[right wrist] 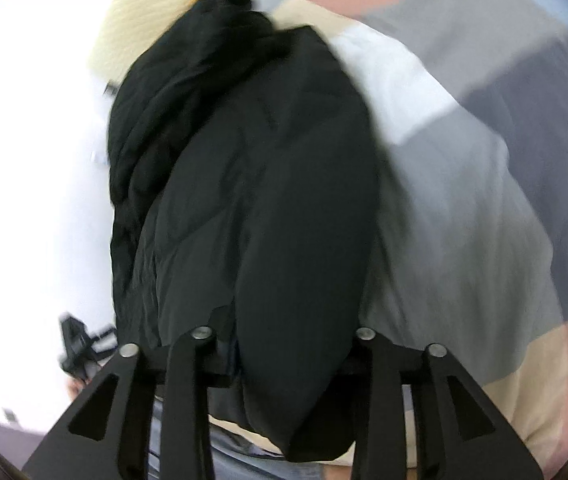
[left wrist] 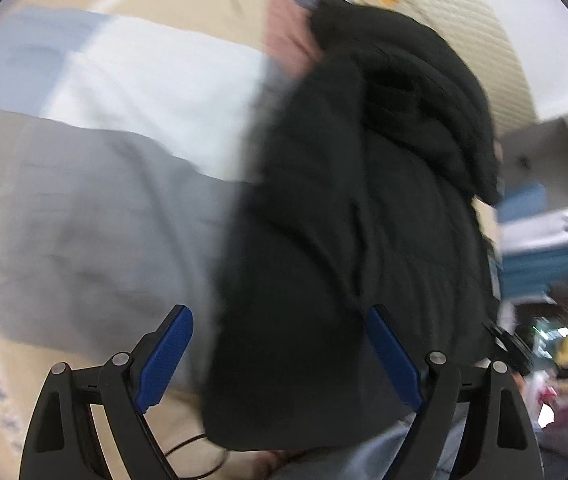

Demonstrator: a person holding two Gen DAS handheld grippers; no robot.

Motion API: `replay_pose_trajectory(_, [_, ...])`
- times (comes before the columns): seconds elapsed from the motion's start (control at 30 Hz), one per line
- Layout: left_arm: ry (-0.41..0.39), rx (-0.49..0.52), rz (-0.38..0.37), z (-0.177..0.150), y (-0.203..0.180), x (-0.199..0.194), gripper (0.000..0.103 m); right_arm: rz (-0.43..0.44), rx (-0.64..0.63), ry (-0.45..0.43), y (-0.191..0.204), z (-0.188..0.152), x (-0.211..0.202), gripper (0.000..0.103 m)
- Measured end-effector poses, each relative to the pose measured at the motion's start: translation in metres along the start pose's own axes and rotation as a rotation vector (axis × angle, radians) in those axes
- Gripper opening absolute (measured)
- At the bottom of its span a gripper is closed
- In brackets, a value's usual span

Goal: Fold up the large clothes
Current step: 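Close both grippers on the jacket hem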

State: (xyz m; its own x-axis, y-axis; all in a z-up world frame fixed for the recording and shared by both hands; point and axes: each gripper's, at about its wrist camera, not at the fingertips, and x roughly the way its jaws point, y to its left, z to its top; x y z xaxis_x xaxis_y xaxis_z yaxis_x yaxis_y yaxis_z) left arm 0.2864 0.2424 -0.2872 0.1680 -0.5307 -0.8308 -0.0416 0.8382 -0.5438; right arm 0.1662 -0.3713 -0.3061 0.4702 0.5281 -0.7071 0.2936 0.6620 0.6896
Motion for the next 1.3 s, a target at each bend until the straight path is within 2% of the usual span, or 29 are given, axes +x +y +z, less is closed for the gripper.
replay_pose_trajectory(0.07, [0.023, 0.023, -0.06, 0.0, -0.003, 0.007, 0.088, -0.005, 0.064, 0.009, -0.011, 0.002, 0.004, 0.05])
replay_pose_trajectory(0.17, [0.081, 0.059, -0.145, -0.001, -0.009, 0.02, 0.088, -0.041, 0.085, 0.022, -0.014, 0.003, 0.009, 0.06])
replay_pose_trajectory(0.2, [0.099, 0.083, -0.146, -0.003, -0.012, 0.025, 0.088, -0.056, 0.085, 0.034, -0.015, 0.003, 0.012, 0.066])
replay_pose_trajectory(0.27, [0.12, 0.1, -0.123, -0.004, -0.014, 0.034, 0.088, -0.088, 0.092, 0.057, -0.016, 0.002, 0.018, 0.071])
replay_pose_trajectory(0.47, [0.14, 0.07, -0.152, 0.005, -0.006, 0.045, 0.081, -0.07, 0.124, 0.085, -0.022, 0.002, 0.027, 0.074])
replay_pose_trajectory(0.53, [0.149, 0.064, -0.165, 0.005, -0.007, 0.044, 0.062, -0.017, 0.083, 0.092, -0.013, 0.0, 0.028, 0.074])
replay_pose_trajectory(0.57, [0.151, 0.062, -0.173, 0.005, -0.01, 0.044, 0.056, 0.019, 0.048, 0.093, -0.006, -0.001, 0.028, 0.074])
replay_pose_trajectory(0.63, [0.152, 0.09, -0.205, 0.003, -0.021, 0.042, 0.035, 0.092, -0.051, 0.085, 0.017, -0.005, 0.024, 0.074])
replay_pose_trajectory(0.73, [0.142, 0.126, -0.186, 0.0, -0.039, 0.041, 0.024, 0.148, -0.164, 0.045, 0.04, -0.013, 0.012, 0.062])
replay_pose_trajectory(0.8, [0.12, 0.139, -0.161, -0.003, -0.049, 0.034, 0.017, 0.158, -0.169, 0.022, 0.041, -0.015, 0.006, 0.038])
replay_pose_trajectory(0.9, [0.064, 0.146, -0.149, -0.008, -0.061, 0.016, 0.012, 0.163, -0.129, -0.012, 0.03, -0.016, -0.005, 0.024])
replay_pose_trajectory(1.1, [-0.092, 0.12, -0.137, -0.021, -0.071, -0.02, 0.009, 0.198, -0.163, -0.093, 0.033, -0.016, -0.029, 0.017])
replay_pose_trajectory(1.3, [-0.177, 0.066, -0.18, -0.034, -0.074, -0.044, 0.008, 0.271, -0.105, -0.181, 0.027, -0.019, -0.059, 0.014])
